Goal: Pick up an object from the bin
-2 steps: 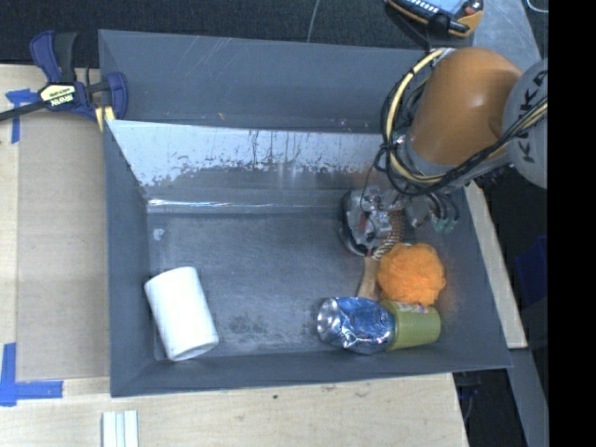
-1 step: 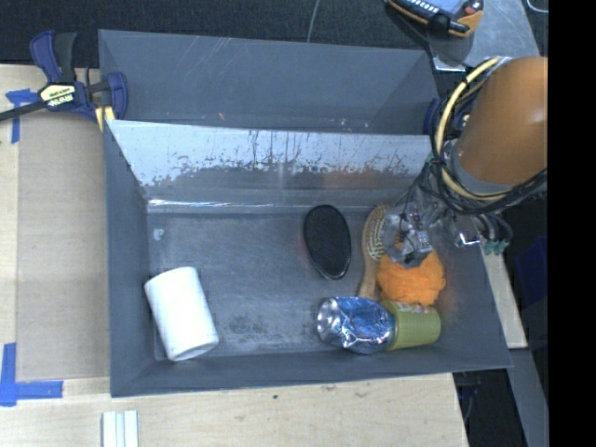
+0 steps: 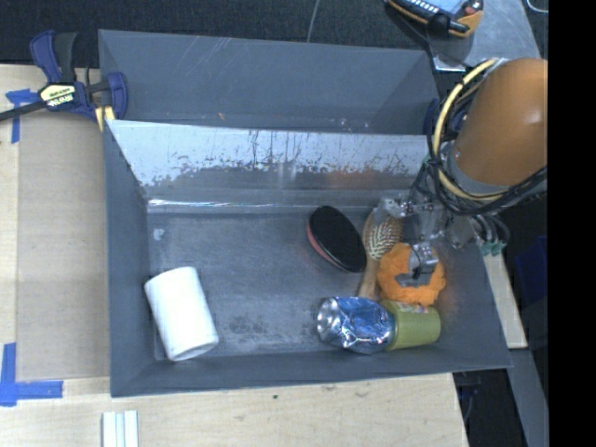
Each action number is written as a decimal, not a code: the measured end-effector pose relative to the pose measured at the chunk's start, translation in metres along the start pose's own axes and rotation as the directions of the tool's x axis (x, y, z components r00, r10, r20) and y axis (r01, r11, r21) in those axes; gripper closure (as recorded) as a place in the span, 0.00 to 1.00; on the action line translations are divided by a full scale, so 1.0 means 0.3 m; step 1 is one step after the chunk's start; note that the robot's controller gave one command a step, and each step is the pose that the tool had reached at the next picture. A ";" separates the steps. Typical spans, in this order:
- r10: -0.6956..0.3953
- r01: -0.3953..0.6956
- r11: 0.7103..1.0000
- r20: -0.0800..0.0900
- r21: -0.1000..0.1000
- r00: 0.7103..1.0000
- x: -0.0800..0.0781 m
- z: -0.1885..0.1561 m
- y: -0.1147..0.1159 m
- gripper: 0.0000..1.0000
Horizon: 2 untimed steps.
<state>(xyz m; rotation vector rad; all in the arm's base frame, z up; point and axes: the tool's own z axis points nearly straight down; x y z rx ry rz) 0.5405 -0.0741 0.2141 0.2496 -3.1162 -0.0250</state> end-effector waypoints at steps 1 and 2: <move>-0.281 0.281 0.960 0.020 0.013 0.960 0.022 0.342 -0.131 0.00; -0.197 0.197 0.980 0.003 -0.008 0.980 -0.158 0.483 -0.204 0.00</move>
Offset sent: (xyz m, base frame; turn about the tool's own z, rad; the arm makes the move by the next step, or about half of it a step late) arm -0.0108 -0.0493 -0.1441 -0.3062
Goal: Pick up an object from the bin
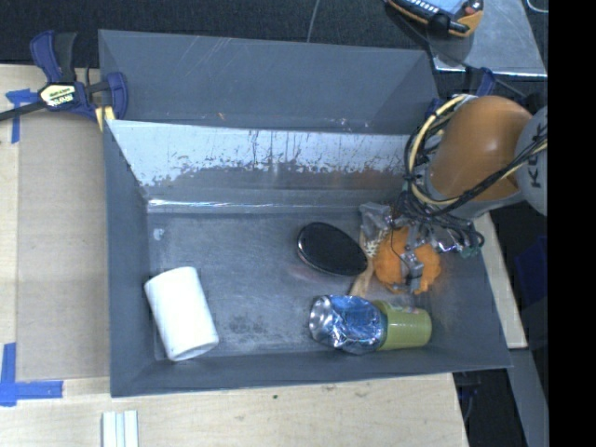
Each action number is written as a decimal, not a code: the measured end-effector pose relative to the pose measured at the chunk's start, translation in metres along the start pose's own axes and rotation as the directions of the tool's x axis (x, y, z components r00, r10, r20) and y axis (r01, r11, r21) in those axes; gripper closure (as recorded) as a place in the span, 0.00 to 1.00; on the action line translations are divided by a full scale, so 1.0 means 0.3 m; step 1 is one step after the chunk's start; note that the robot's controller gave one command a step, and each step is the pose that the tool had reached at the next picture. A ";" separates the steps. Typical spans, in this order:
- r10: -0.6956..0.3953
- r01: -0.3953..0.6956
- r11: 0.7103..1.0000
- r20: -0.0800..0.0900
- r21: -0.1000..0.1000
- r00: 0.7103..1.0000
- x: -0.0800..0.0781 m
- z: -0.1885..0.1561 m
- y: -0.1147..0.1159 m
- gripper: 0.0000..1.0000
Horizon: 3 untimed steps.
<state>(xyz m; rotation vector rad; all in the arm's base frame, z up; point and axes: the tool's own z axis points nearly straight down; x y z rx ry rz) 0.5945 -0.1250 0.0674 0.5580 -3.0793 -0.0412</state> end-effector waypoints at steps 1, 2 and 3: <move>-0.328 0.328 0.945 0.013 0.005 0.945 0.079 -0.021 -0.005 0.00; -0.327 0.327 0.945 0.018 0.005 0.945 0.071 -0.028 -0.001 1.00; -0.291 0.290 0.957 0.028 0.013 0.956 -0.017 -0.460 0.037 1.00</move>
Offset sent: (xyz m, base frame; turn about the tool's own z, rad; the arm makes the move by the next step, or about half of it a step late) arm -0.0256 -0.0123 0.0026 -0.3353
